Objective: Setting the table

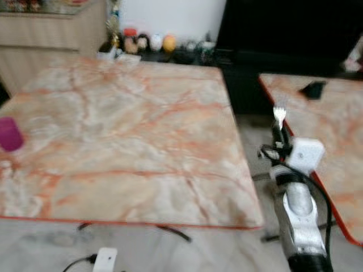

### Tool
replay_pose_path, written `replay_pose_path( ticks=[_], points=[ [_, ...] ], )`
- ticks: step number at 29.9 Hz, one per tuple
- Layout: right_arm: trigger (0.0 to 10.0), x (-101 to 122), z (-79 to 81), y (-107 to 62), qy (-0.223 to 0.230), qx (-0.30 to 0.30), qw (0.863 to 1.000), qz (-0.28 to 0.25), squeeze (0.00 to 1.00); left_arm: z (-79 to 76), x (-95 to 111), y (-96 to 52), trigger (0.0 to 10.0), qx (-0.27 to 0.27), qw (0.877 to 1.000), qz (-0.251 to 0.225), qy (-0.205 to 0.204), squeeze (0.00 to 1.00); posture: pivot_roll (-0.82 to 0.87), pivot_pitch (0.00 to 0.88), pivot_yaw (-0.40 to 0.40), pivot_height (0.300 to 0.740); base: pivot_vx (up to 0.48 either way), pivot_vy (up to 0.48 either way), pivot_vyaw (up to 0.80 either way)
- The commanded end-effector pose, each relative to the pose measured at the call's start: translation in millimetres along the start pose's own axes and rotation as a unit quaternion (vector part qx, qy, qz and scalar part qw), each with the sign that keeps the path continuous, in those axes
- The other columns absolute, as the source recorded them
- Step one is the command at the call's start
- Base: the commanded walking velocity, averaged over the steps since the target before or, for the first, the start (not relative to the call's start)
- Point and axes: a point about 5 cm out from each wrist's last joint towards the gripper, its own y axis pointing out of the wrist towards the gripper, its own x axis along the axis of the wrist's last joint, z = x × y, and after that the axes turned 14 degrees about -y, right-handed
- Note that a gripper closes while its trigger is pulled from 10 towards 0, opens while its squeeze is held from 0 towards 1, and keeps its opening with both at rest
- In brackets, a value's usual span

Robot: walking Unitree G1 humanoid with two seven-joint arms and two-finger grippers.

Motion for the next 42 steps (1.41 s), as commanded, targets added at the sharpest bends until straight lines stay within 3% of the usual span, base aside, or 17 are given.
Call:
replay_pose_path(
  ticks=[1,12,42],
  points=[
    [10.0,6.1,-6.0,3.2,-0.007,-0.011,1.000,-0.013,0.00,-3.8,-7.4,-0.2,10.0,-0.003,1.000,0.015,-0.002,0.00,0.00,0.000,-0.023,0.736,0.000,-0.349,0.00],
    [10.0,9.1,-0.3,5.5,0.000,0.009,1.000,-0.018,0.00,-3.6,-7.2,-0.2,10.0,-0.002,1.000,0.015,-0.002,0.00,0.00,0.000,-0.018,0.736,0.000,-0.452,0.00],
    [10.0,5.3,-10.1,7.6,0.000,-0.001,1.000,0.000,0.00,-3.1,-7.3,-0.3,10.0,-0.003,1.000,0.017,-0.001,0.00,-0.01,0.000,-0.019,0.736,0.000,-0.474,0.00]
  ],
)
